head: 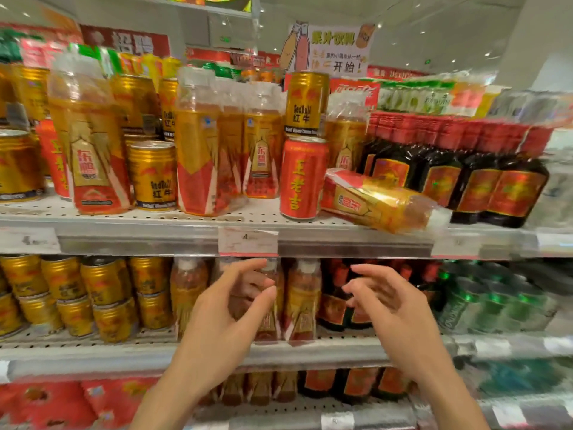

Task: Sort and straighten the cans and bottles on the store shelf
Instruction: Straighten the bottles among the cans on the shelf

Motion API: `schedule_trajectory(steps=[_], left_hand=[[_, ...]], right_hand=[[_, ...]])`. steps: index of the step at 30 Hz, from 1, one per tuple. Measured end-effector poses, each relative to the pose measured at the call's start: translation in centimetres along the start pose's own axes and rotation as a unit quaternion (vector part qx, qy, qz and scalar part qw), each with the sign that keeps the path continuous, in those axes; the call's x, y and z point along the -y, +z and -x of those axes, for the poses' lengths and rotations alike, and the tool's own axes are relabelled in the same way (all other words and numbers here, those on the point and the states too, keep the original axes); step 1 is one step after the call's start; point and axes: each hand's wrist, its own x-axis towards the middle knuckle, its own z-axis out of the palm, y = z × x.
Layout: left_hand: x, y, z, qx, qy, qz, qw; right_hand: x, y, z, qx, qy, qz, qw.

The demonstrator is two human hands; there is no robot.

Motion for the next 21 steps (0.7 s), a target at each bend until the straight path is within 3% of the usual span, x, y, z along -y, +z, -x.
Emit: schedule_trajectory(steps=[5, 10, 14, 18, 21], left_hand=[[-1.4, 1.6, -0.8, -0.006, 0.019, -0.005, 1.000], [-2.1, 1.4, -2.7, -0.002, 0.056, -0.040, 0.998], [-3.0, 1.0, -5.0, -0.048, 0.123, -0.098, 0.986], [-4.0, 1.3, -7.8, -0.091, 0.177, -0.160, 0.967], [-4.6, 1.8, -9.8, -0.088, 0.163, -0.209, 0.960]], right_hand=[[-0.3, -1.8, -0.8, -0.003, -0.011, 0.017, 1.000], [-0.4, -2.8, -1.2, -0.096, 0.000, 0.042, 0.995], [0.0, -4.4, -1.7, -0.157, 0.013, 0.052, 0.986], [0.6, -4.7, -2.3, -0.190, 0.001, 0.032, 0.981], [1.4, -4.0, -3.1, -0.200, -0.027, -0.006, 0.979]])
